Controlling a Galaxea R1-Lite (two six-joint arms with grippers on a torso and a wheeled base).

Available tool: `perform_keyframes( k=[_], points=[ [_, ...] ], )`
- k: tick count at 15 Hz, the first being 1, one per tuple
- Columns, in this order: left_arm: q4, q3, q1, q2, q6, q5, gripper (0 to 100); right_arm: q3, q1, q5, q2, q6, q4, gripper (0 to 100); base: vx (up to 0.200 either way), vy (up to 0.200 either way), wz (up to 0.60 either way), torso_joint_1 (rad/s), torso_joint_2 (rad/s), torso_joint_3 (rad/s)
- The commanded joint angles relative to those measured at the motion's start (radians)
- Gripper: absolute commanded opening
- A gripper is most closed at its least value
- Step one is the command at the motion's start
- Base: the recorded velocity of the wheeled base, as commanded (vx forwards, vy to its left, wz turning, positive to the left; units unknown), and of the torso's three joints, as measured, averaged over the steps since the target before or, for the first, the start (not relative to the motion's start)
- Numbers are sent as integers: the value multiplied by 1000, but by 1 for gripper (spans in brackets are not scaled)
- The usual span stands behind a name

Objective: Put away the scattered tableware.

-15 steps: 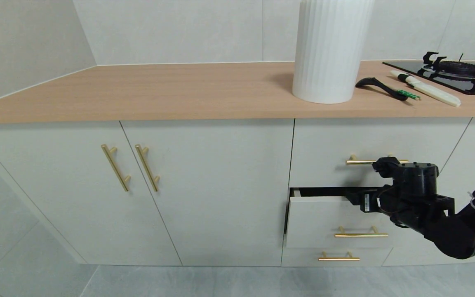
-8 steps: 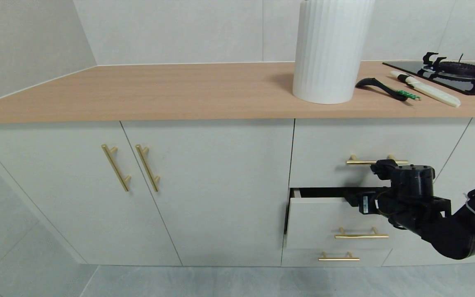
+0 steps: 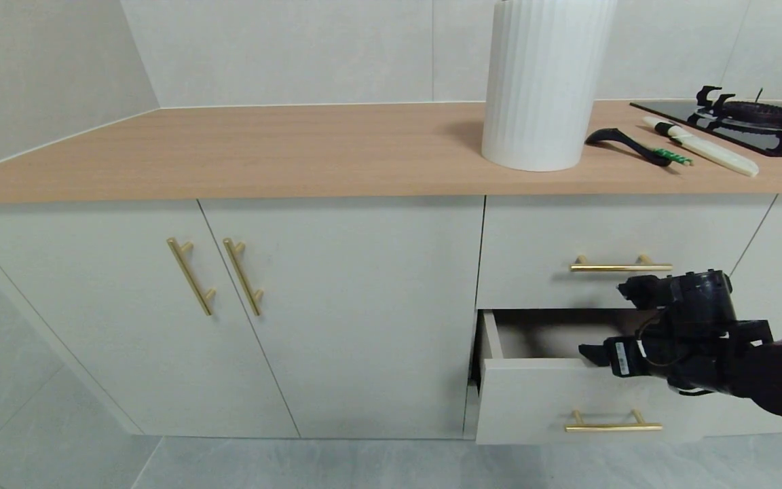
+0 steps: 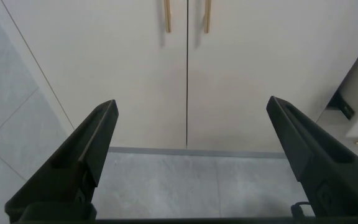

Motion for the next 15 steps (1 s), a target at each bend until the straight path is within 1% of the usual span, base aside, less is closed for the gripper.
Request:
perform_keyframes(
  k=[1, 3, 5, 6, 7, 8, 9, 15],
  points=[
    [0, 0, 1, 0, 0, 0, 100, -5, 5, 11, -96, -9, 63, 100, 0, 0, 0, 0, 0, 0],
    [0, 0, 1, 0, 0, 0, 100, -20, 13, 11, -140, -12, 169, 100, 0, 0, 0, 0, 0, 0],
    [0, 0, 1, 0, 0, 0, 100, -57, 30, 13, -181, -16, 331, 100, 0, 0, 0, 0, 0, 0],
    [0, 0, 1, 0, 0, 0, 100, -94, 44, 28, -217, -18, 471, 100, 0, 0, 0, 0, 0, 0],
    [0, 0, 1, 0, 0, 0, 100, -117, 53, 37, -234, -18, 552, 100, 0, 0, 0, 0, 0, 0],
    [0, 0, 1, 0, 0, 0, 100, -155, 62, 48, -257, -19, 690, 100, 0, 0, 0, 0, 0, 0],
    [0, 0, 1, 0, 0, 0, 100, -164, 68, 65, -264, -24, 721, 100, 0, 0, 0, 0, 0, 0],
    [0, 0, 1, 0, 0, 0, 100, -160, 70, 73, -220, -22, 687, 100, 0, 0, 0, 0, 0, 0]
  ],
)
